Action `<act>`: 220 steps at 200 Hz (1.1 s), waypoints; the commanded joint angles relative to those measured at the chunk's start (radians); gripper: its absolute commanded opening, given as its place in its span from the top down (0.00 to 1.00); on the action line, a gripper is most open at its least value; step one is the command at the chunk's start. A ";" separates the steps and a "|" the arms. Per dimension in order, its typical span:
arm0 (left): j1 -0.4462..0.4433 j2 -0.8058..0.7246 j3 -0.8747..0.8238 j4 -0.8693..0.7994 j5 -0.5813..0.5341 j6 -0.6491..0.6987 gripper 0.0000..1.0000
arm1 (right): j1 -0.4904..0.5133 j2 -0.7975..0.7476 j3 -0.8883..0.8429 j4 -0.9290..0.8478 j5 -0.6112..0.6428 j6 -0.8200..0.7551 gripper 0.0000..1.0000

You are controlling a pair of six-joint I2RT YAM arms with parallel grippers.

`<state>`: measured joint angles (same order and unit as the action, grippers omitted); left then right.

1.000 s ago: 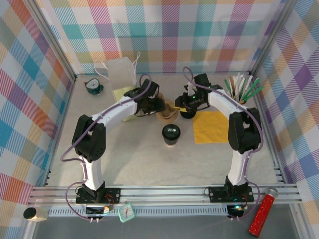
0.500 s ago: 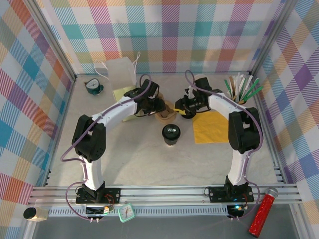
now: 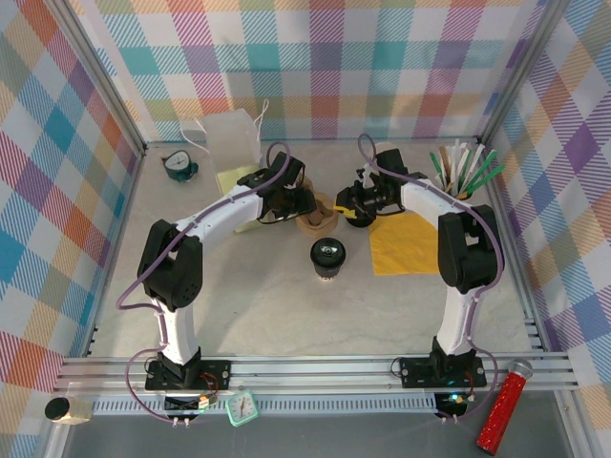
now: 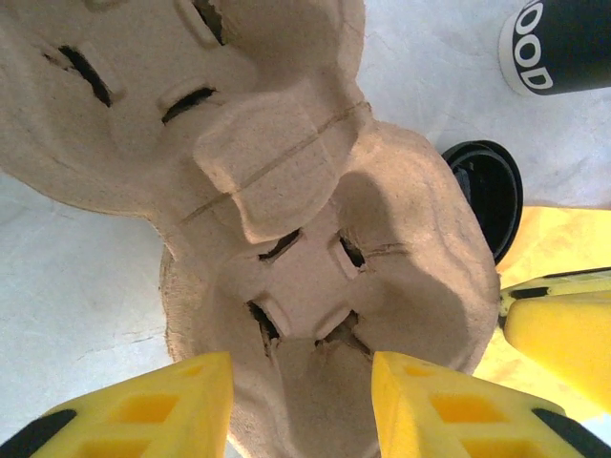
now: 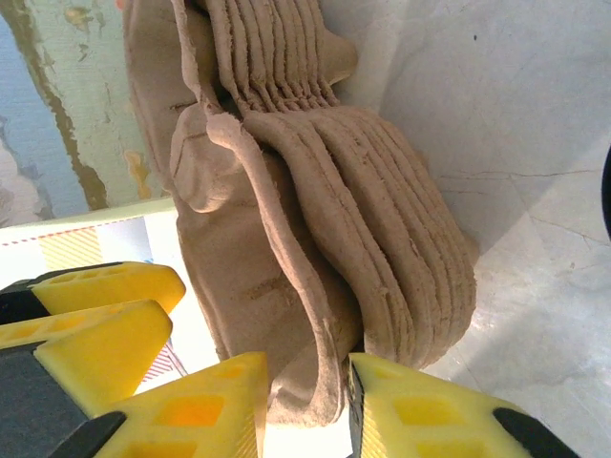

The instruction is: Pack the takeout coffee

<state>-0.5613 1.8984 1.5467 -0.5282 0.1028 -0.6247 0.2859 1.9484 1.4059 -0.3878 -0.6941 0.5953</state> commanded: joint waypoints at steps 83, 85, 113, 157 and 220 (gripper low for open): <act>0.000 0.011 -0.016 -0.027 -0.020 -0.007 0.57 | -0.007 0.029 -0.016 0.037 -0.056 0.014 0.72; 0.000 0.011 -0.015 -0.025 -0.017 -0.007 0.57 | -0.007 0.029 -0.017 0.038 -0.057 0.014 0.72; 0.001 0.020 -0.004 -0.026 -0.004 -0.002 0.57 | -0.007 0.024 -0.021 0.056 -0.071 0.026 0.75; 0.000 0.022 -0.002 -0.026 0.002 -0.004 0.57 | -0.012 0.018 -0.025 0.072 -0.082 0.039 0.85; 0.000 -0.008 0.036 -0.063 -0.020 0.014 0.57 | -0.046 -0.014 -0.084 0.174 -0.139 0.100 0.99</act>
<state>-0.5613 1.9083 1.5360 -0.5495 0.0879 -0.6247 0.2569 1.9629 1.3464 -0.2810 -0.7799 0.6605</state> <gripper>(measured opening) 0.429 0.060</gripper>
